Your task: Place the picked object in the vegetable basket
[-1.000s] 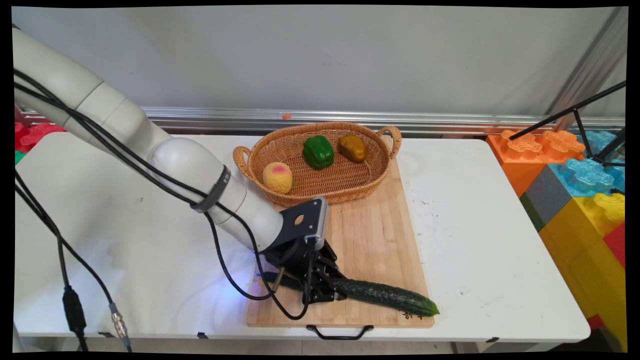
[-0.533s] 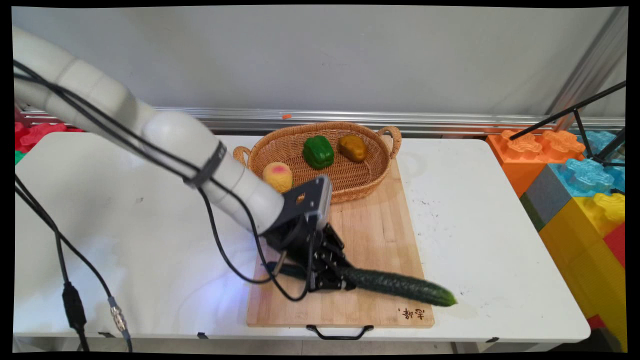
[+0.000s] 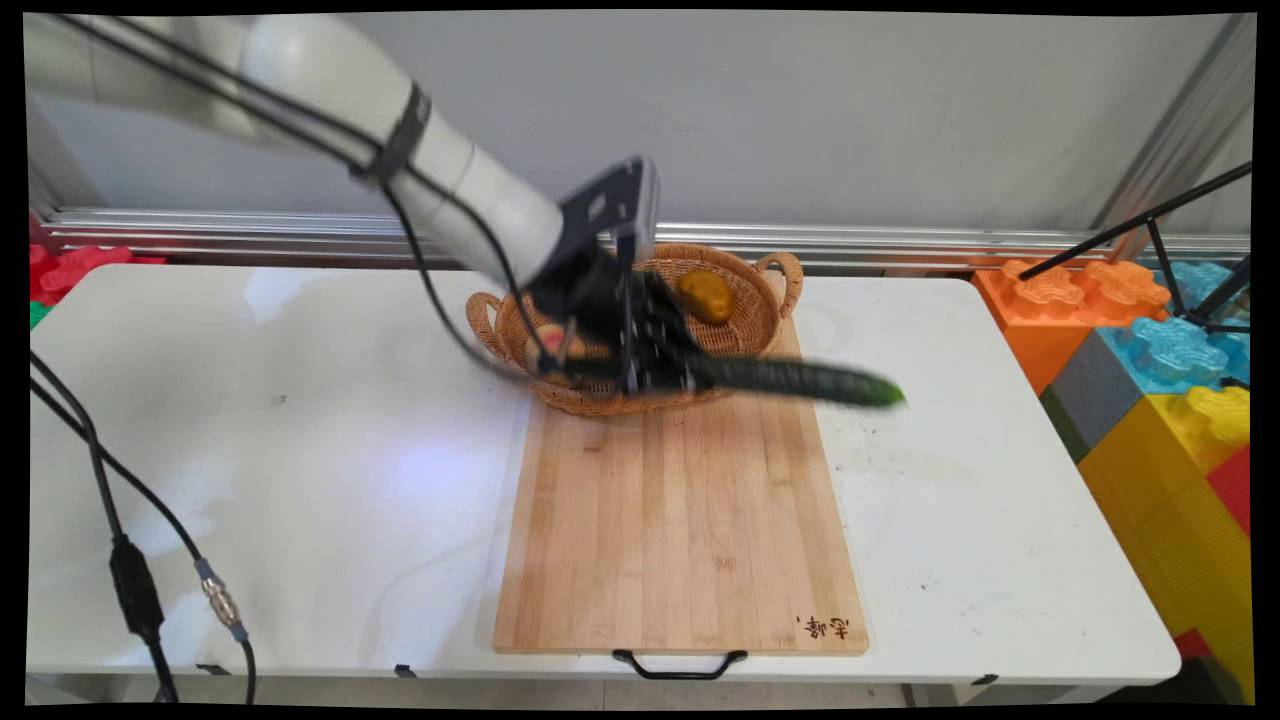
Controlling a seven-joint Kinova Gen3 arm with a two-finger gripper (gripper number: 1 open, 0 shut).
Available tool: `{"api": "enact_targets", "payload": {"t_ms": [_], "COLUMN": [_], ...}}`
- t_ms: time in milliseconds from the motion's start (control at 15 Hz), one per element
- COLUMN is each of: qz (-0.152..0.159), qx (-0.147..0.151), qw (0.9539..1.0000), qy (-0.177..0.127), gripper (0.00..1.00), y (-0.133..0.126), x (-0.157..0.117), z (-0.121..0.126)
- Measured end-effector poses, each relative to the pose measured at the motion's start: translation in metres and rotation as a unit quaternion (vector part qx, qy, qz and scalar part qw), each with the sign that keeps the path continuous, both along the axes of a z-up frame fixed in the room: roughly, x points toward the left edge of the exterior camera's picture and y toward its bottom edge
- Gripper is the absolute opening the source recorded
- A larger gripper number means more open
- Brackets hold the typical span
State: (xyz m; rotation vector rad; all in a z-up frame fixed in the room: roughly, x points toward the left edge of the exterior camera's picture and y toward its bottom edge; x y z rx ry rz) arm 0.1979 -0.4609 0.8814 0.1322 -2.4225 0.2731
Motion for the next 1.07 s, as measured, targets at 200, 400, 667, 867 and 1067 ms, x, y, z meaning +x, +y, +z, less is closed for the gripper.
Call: {"api": "enact_targets", "payload": {"t_ms": [200,400,667,867,1067], "qz": [0.019,0.027,0.019,0.01,0.003], "qx": [-0.031,-0.053,-0.064,-0.059,-0.052], "qw": [0.9992,0.9973,0.9957,0.9955,0.9954], "qy": [-0.018,-0.042,-0.064,-0.074,-0.08], "gripper": [0.0,0.0,0.0,0.0,0.0], "y": [-0.033,-0.065,-0.094,-0.109,-0.119], "x": [0.017,0.032,0.041,0.044,0.045], "z": [0.013,0.011,-0.009,-0.027,-0.042]}}
